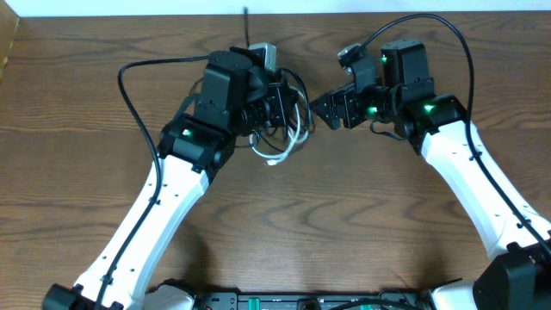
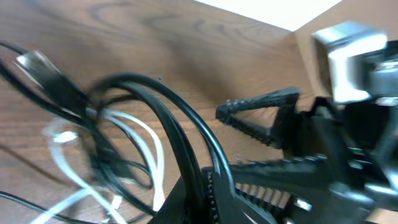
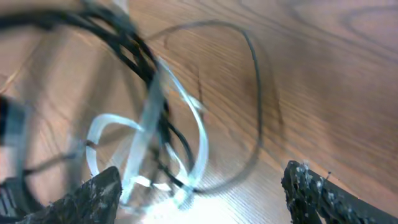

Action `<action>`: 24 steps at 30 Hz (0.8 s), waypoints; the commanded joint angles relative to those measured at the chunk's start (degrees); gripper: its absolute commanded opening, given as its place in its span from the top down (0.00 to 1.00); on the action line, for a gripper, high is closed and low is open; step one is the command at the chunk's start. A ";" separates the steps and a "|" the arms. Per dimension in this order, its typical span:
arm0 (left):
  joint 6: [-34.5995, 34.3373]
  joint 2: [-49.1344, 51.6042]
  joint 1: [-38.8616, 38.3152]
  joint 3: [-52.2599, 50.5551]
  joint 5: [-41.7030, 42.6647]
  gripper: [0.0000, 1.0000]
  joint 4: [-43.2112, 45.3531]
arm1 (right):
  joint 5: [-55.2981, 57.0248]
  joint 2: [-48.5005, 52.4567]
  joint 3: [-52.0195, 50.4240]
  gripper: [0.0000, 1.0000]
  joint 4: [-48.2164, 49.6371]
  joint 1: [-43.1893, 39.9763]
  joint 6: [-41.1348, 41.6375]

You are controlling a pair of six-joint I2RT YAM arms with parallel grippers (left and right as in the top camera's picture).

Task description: Untangle cables

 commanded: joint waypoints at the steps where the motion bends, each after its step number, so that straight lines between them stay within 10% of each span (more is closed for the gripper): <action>1: 0.74 0.72 -0.04 0.20 -0.83 0.93 -0.55 | -2.82 0.28 1.14 0.22 1.16 0.90 -1.73; 18: -4.68 1.44 -0.04 0.17 -7.21 0.93 -1.57 | -12.55 5.16 1.18 0.36 3.10 2.78 -3.48; 21: -4.68 1.44 -0.04 0.17 -7.19 0.93 -1.57 | -11.08 7.63 1.18 0.46 5.51 3.85 -1.09; 24: -2.84 1.25 0.35 0.26 -7.26 0.92 -1.53 | 1.49 9.01 1.18 0.80 7.61 3.67 7.26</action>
